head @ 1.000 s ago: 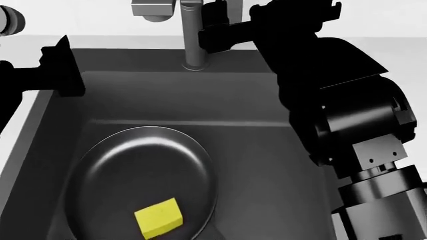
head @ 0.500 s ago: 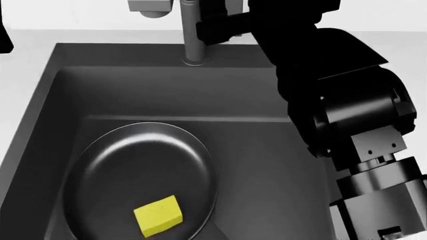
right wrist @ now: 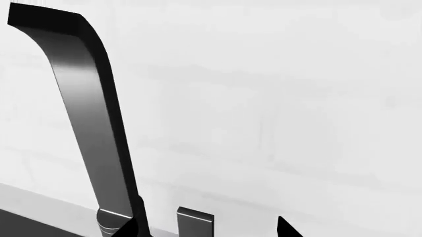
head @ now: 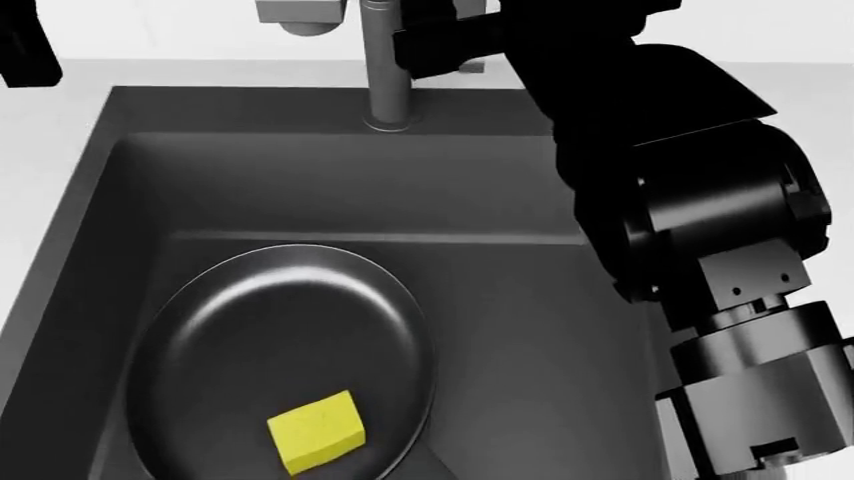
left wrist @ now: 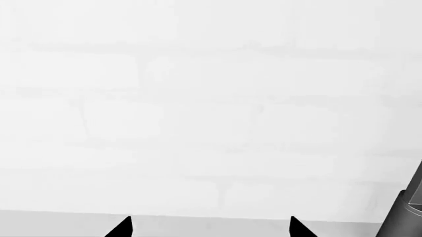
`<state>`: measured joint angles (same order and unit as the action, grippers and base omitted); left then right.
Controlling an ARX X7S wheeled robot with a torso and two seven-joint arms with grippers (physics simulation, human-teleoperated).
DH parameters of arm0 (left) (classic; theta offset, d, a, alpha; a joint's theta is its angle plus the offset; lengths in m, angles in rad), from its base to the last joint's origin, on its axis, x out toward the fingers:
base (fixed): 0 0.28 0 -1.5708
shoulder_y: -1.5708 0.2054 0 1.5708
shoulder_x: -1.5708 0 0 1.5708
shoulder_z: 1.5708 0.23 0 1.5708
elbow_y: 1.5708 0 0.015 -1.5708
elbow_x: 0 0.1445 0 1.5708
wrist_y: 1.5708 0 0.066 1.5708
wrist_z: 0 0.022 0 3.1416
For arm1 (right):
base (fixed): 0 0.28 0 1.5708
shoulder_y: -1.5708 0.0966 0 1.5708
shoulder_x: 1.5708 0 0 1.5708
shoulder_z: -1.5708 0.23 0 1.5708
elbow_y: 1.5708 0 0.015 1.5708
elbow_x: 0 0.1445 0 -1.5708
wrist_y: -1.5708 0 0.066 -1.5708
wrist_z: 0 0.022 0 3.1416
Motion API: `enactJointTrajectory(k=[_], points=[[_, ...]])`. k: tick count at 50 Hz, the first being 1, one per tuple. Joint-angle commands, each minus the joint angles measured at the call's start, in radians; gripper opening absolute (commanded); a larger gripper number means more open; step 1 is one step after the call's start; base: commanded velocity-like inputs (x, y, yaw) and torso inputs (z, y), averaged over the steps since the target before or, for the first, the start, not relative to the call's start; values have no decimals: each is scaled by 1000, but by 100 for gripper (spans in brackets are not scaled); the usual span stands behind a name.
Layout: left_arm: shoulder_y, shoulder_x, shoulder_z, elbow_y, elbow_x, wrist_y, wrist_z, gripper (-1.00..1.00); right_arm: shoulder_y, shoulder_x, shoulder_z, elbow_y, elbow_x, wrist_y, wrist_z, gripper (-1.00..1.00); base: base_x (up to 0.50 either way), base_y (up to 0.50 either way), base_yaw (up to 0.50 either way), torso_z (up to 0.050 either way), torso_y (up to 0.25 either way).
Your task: Pick the pan and sponge and place them into the sink. Then turn on the water.
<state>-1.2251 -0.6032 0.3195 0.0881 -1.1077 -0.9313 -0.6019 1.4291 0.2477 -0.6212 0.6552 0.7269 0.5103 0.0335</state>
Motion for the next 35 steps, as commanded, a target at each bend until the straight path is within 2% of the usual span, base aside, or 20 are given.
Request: enactJointTrajectory(k=[1,7,35], points=[[-2,15,5,-22,27,13,10,100,10,-11,3,15,-10,-5,-14,100,0,0,0,0,0],[10,9,9,-17,31,17,14,100,8,-9,3,17,-10,-6,-12,100,0,0,0,0,0],[20,8,0,-31,21,26,11,100,50,-25,-7,59,-19,-14,-31,100,0,0,0,1,-87]])
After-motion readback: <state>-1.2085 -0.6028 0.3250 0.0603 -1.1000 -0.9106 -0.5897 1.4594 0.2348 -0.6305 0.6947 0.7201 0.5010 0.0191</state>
